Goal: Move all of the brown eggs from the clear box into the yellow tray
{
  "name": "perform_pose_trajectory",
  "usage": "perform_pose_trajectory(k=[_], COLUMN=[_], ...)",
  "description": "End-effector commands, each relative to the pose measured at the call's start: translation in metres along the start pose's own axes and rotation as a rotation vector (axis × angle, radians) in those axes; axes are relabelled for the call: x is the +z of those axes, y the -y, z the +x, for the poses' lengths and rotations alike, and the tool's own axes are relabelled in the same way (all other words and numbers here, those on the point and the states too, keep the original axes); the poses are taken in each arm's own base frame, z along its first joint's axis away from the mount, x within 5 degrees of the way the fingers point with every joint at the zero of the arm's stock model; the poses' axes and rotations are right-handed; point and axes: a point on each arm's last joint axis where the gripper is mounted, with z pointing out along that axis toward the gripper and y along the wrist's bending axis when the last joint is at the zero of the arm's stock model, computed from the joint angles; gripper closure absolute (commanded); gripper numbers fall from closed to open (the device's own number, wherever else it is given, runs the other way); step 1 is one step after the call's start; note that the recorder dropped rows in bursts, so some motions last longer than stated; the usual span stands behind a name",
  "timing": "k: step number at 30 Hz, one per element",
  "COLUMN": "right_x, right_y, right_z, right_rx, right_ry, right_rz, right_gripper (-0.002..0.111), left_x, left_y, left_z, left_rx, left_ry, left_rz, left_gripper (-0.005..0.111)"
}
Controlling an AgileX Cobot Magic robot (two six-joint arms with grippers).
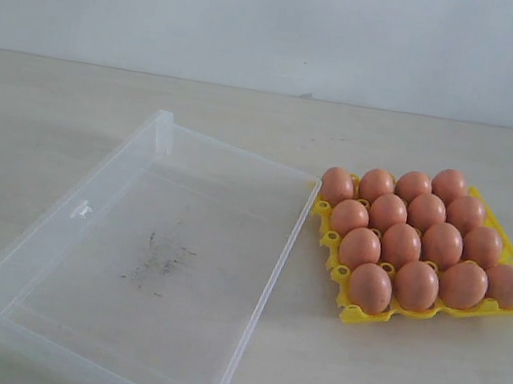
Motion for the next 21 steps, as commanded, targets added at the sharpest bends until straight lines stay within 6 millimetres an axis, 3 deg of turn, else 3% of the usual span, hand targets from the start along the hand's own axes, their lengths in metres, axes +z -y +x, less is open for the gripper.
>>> perform_pose_trajectory(k=[1,17,21], right_x=[-0.0004,-0.0004,-0.0004], right_y=[-0.0001,-0.0001,-0.0001], right_z=[-0.0004,-0.0004,-0.0004], right_rx=[0.042,0.042,0.042], right_ry=[0.005,0.005,0.005], right_rz=[0.000,0.000,0.000], right_gripper=[0.108,0.108,0.108], left_x=[0.0001,0.0001,0.0000], left_y=[0.0000,0.0000,-0.0011], left_z=[0.0012,0.0012,0.0024], left_rx=[-0.015,-0.015,0.051], left_ry=[-0.003,-0.003,-0.016], left_rz=[-0.001,-0.001,-0.017], left_gripper=[0.103,0.103,0.103])
